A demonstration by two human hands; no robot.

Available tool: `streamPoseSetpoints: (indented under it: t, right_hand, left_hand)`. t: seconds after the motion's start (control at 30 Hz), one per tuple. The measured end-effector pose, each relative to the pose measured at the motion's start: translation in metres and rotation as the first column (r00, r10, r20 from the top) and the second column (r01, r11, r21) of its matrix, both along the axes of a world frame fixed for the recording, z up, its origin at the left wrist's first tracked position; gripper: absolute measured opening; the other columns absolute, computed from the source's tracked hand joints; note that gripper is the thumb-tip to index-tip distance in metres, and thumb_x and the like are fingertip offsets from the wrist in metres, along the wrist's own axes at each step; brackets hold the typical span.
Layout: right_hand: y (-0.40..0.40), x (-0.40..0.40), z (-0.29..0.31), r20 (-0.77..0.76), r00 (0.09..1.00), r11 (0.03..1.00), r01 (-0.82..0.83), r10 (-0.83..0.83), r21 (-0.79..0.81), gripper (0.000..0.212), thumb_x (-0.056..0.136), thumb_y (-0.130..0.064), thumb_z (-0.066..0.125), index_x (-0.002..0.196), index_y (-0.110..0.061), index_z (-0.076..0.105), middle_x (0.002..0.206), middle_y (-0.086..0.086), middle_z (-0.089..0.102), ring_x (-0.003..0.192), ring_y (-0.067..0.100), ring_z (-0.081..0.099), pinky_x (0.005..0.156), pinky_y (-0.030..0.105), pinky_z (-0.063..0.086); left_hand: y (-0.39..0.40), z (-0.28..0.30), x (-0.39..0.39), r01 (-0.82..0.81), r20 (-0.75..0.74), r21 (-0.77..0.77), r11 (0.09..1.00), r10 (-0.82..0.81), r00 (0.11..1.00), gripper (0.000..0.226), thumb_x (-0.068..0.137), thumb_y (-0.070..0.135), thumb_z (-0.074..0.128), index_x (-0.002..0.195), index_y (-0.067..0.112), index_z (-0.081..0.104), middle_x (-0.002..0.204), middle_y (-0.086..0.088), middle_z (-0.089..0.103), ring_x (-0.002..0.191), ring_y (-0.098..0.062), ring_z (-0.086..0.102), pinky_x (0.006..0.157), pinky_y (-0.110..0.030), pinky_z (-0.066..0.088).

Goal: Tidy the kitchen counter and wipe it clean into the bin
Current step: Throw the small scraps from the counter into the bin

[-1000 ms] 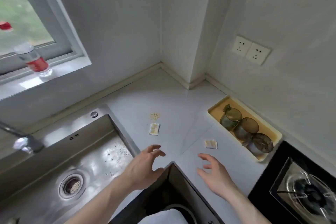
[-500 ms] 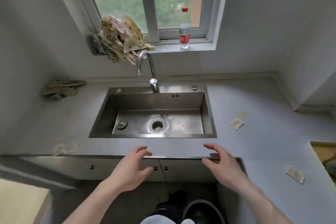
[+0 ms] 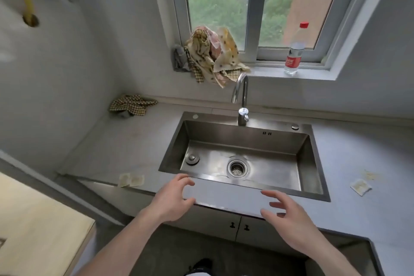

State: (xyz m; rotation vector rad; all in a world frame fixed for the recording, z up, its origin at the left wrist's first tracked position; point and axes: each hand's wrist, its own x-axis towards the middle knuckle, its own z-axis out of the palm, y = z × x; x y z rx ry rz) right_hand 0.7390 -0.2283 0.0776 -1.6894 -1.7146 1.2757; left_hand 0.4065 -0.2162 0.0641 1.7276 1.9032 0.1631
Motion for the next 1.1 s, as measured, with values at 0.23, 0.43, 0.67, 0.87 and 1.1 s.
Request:
streamPoseSetpoints:
  t: [0.23,0.43,0.67,0.87,1.1]
  right_hand:
    - [0.043,-0.096,-0.019,-0.035,0.998,0.995,0.057,-0.060,-0.077,0.037,0.091,-0.032,0.069,0.121,-0.050,0.057,0.126,-0.029,0.057,0.114,-0.009,0.054,0.096,0.024,0.047]
    - [0.070,-0.153,-0.031,-0.040,0.991,0.987,0.124,-0.129,-0.106,0.037,0.092,-0.032,0.069,0.124,-0.047,0.057,0.126,-0.030,0.057,0.115,-0.008,0.054,0.097,0.027,0.049]
    - [0.078,-0.181,-0.034,-0.007,0.987,0.981,0.159,-0.160,-0.107,0.036,0.093,-0.032,0.069,0.124,-0.047,0.057,0.128,-0.029,0.058,0.117,-0.005,0.055,0.098,0.029,0.050]
    - [0.075,-0.192,-0.039,0.037,0.974,0.967,0.225,-0.222,-0.117,0.032,0.094,-0.033,0.067,0.123,-0.044,0.058,0.126,-0.028,0.058,0.113,-0.004,0.058,0.067,0.010,0.049]
    - [0.067,-0.206,-0.050,0.011,0.958,0.949,0.284,-0.285,-0.138,0.030,0.094,-0.030,0.068,0.121,-0.041,0.062,0.126,-0.024,0.061,0.109,-0.004,0.061,0.074,0.012,0.047]
  left_hand:
    - [0.064,-0.051,-0.146,-0.187,-0.079,-0.130,0.974,0.178,0.981,0.046,0.087,0.034,0.069,0.132,0.028,0.058,0.146,0.005,0.047,0.124,-0.016,0.056,0.104,-0.032,0.048]
    - [0.108,-0.093,-0.245,-0.359,-0.189,-0.211,0.909,0.322,0.927,0.065,0.080,0.029,0.072,0.140,0.017,0.052,0.144,-0.012,0.047,0.127,-0.030,0.055,0.109,-0.035,0.043]
    - [0.125,-0.131,-0.286,-0.495,-0.301,-0.286,0.820,0.414,0.859,0.082,0.073,0.048,0.078,0.142,0.015,0.048,0.142,-0.015,0.042,0.125,-0.037,0.054,0.101,-0.036,0.047]
    - [0.122,-0.157,-0.286,-0.560,-0.214,-0.301,0.772,0.518,0.828,0.076,0.071,0.045,0.082,0.130,0.011,0.049,0.133,-0.017,0.044,0.116,-0.037,0.059,0.100,-0.037,0.050]
    - [0.129,-0.168,-0.276,-0.435,-0.189,-0.265,0.860,0.396,0.898,0.037,0.085,0.038,0.074,0.113,0.016,0.065,0.125,-0.009,0.067,0.113,-0.029,0.064,0.085,-0.030,0.048]
